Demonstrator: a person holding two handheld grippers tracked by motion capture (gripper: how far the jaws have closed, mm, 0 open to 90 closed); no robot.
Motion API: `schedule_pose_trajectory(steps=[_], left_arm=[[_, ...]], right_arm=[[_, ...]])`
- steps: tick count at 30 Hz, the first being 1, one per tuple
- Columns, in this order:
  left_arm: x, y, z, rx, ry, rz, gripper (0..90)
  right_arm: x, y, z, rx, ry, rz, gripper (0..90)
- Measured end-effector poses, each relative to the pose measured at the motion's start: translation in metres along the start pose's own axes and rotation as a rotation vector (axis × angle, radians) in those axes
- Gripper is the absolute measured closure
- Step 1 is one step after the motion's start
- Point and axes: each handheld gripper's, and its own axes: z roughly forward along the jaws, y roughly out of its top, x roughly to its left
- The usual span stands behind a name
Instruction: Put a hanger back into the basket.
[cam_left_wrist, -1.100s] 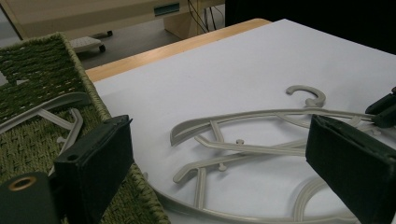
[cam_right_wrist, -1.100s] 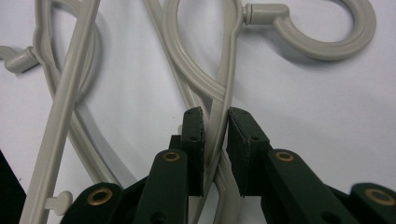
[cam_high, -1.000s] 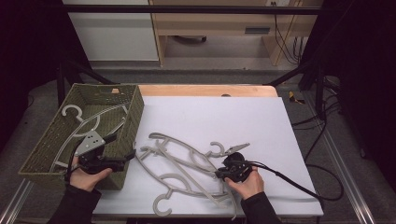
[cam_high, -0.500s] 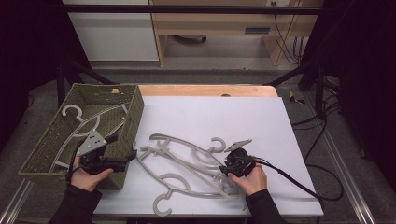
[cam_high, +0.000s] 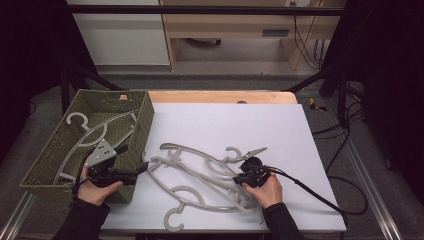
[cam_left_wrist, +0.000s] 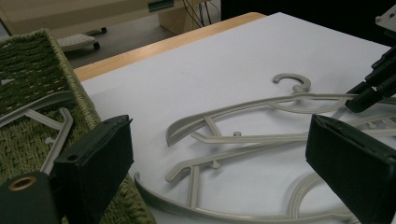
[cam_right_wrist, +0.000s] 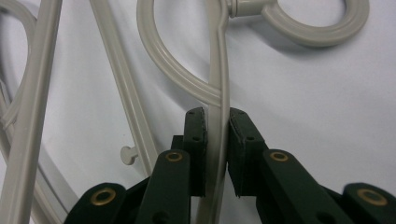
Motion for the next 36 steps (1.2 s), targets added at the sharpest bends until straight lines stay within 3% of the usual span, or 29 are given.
schedule_pose_trajectory(steps=[5, 15, 16, 21, 22, 27, 30, 36], left_arm=[[0.000, 0.000, 0.000, -0.001, 0.000, -0.001, 7.0], [-0.004, 0.003, -0.001, 0.001, -0.007, 0.007, 7.7], [-0.005, 0.004, -0.001, -0.003, -0.008, 0.008, 7.7], [-0.011, 0.013, -0.004, -0.008, -0.031, 0.030, 8.0], [-0.013, 0.015, -0.004, -0.010, -0.038, 0.031, 8.1], [-0.025, 0.026, -0.005, -0.002, -0.077, 0.061, 8.9], [-0.031, 0.033, 0.000, 0.023, -0.103, 0.085, 9.9], [-0.047, 0.039, 0.022, 0.121, -0.168, 0.158, 14.9]], right_arm=[[-0.001, 0.002, -0.003, -0.005, -0.023, 0.034, 81.7], [-0.004, 0.005, -0.027, -0.062, -0.047, -0.013, 82.0], [-0.005, 0.006, -0.032, -0.077, -0.024, -0.026, 82.0], [-0.001, 0.009, -0.052, -0.122, 0.005, -0.096, 82.0], [-0.001, 0.010, -0.055, -0.131, 0.015, -0.140, 82.0], [0.009, 0.010, -0.065, -0.152, 0.052, -0.226, 82.0], [0.015, 0.010, -0.068, -0.143, 0.070, -0.286, 81.9], [0.025, 0.009, -0.069, -0.133, 0.093, -0.344, 81.9]])
